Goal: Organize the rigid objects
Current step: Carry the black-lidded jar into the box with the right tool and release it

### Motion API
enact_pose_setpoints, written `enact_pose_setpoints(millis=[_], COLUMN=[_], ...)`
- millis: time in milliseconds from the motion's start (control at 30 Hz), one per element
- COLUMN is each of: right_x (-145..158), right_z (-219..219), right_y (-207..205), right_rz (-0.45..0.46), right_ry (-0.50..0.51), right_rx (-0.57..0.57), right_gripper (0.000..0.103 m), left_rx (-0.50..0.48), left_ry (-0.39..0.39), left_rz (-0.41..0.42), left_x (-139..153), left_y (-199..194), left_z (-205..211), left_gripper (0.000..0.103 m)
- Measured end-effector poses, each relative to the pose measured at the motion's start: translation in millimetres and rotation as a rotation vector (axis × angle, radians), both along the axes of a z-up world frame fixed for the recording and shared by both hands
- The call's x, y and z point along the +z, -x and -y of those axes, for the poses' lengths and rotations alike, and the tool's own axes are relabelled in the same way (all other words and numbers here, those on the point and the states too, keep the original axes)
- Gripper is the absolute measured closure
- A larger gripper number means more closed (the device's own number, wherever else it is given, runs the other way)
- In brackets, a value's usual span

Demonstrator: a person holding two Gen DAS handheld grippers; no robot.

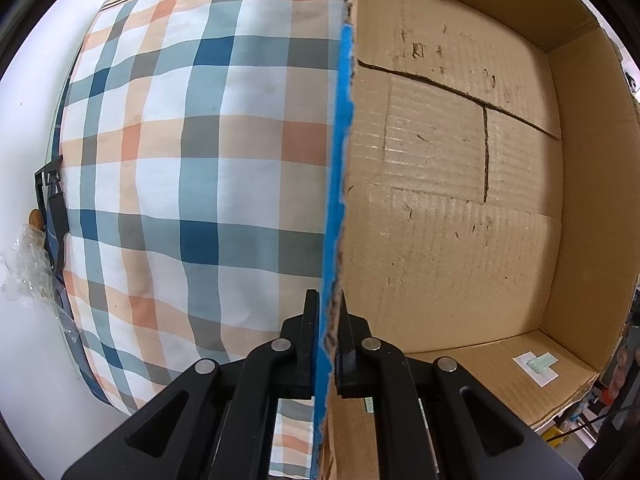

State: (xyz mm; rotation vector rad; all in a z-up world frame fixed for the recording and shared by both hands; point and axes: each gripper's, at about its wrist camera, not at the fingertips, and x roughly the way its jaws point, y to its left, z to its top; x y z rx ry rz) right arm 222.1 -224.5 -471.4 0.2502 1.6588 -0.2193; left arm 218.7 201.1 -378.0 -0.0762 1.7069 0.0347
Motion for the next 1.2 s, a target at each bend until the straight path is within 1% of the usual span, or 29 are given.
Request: enact_pose_setpoints(millis=[33, 67, 100, 367, 633, 700, 733, 900, 1000, 1200], right_x=[-3, -5, -6, -7, 17, 24, 31, 66, 97, 159], right_z=[0, 0, 0, -10, -25, -27, -30, -48, -64, -90], right_y=[1, 1, 2, 7, 18, 21, 23, 27, 28, 9], right_rz=[-0.011, -0.017, -0.016, -0.013, 0.022, 0.030, 0.040, 0.112, 0.171, 0.279], right_ry=[0.008, 0.013, 0.011, 0.031, 0.036, 0.024, 0.015, 0.005, -0.016, -0.070], right_rx=[0.000, 0.001, 0.001, 0.009, 0.023, 0.021, 0.024, 0.053, 0.073, 0.133], right_gripper=[0.025, 0.025, 0.025, 0.026, 0.026, 0.026, 0.026, 0.026, 0.026, 0.026], left_rx=[0.001, 0.002, 0.002, 0.001, -0.007, -0.034, -0.045, -0.027, -0.027, -0.029], left_ry=[0.002, 0.001, 0.002, 0.002, -0.001, -0.013, -0.018, -0.005, -0.004, -0.001], left_rz=[0.001, 0.003, 0.004, 0.005, 0.015, 0.018, 0.018, 0.020, 0.024, 0.028], left_x=[0, -8, -8, -3, -3, -3, -4, -2, 0, 1], left_y=[0, 8, 10, 11, 12, 13, 13, 12, 12, 12], left_z=[-1, 8, 9, 17, 18, 21, 23, 21, 22, 21], left_gripper=[0.099, 0.099, 0.099, 0.099, 0.099, 0.099, 0.099, 0.099, 0.099, 0.100])
